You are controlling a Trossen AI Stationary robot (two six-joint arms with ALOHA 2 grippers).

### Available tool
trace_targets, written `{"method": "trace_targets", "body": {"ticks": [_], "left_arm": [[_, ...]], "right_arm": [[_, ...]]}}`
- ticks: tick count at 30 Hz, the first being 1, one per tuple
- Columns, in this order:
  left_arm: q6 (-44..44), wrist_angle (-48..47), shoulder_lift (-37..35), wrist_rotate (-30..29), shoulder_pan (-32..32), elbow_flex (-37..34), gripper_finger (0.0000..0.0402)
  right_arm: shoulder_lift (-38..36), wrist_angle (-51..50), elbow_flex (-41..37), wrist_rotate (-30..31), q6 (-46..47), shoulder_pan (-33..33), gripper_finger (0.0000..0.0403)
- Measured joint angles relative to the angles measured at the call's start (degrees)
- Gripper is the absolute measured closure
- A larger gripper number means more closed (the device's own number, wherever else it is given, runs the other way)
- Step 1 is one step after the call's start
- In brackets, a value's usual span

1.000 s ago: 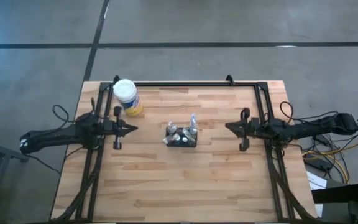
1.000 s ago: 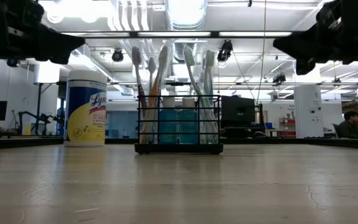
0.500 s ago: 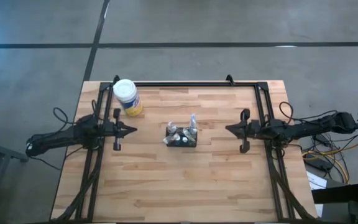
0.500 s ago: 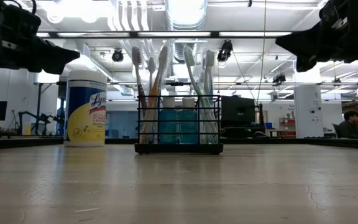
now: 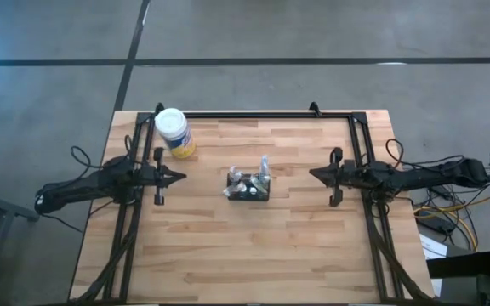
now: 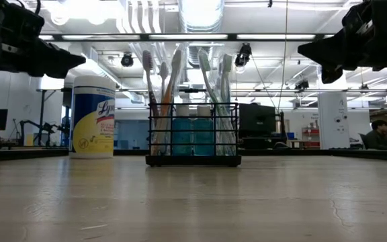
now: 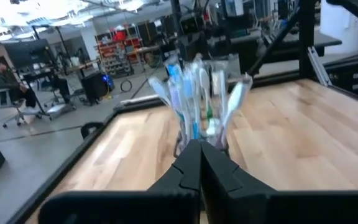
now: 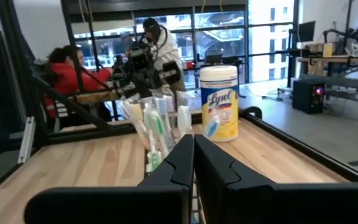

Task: Pick & Place toothbrushing station
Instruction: Return to Home Position

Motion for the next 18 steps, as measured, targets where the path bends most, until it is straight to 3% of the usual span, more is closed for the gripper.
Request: {"method": "trace_targets", "body": {"ticks": [18], "left_arm": [[-1.0,1.2,0.0,-0.7,0.0,-1.5,0.0401]], "right_arm": [[-25.5,-26.8,0.0,7.6,1.9,-0.5,0.0394]]}}
